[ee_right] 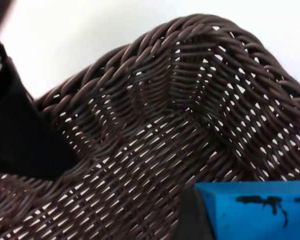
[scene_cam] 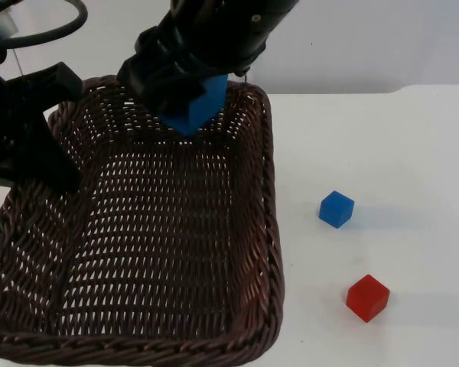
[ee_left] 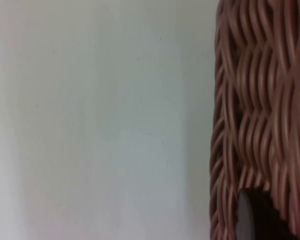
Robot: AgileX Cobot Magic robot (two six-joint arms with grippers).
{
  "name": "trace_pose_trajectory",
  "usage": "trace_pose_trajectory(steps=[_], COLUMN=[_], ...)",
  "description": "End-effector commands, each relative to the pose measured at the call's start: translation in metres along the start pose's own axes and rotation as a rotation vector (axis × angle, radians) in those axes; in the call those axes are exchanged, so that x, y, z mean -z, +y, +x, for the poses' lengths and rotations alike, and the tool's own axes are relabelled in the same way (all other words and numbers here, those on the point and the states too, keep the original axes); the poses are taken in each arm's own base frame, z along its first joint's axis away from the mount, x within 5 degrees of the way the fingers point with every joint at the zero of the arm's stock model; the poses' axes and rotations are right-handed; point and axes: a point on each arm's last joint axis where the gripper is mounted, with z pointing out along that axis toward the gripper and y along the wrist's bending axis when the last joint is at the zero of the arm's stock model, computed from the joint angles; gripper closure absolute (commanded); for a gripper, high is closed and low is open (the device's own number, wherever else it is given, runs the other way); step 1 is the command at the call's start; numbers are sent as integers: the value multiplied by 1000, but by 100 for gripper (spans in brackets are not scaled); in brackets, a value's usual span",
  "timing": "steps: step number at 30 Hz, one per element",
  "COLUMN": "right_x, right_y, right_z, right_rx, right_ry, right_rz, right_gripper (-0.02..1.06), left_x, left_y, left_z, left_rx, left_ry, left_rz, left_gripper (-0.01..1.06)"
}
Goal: Pick up the basket with the left hand and place the largest block into the basket with the right hand.
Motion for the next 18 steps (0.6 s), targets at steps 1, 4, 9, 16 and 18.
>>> trace_pose_trajectory(steps=[1,4,9,16,18], right_x=[-10,-25,-32,-32,-32], right_y=[3,4,4,5,5], right_z=[2,10,14,15,15], right_rx=[-10,-10,-17,-35,-35], right_ry=[5,53,74,79,79], right_rz=[-5,-9,-13,-24,-24], right_gripper=[105,105,102,54,44], left_x=[5,5,5,5,5], left_y=[-3,-3,-3,-3,-3], left_z=[0,0,0,0,0], left_rx=[23,23,25,25,25], left_ry=[-24,-24,-24,-24,-24], left_rz=[28,28,30,30,30], left_gripper=[105,105,105,105,105])
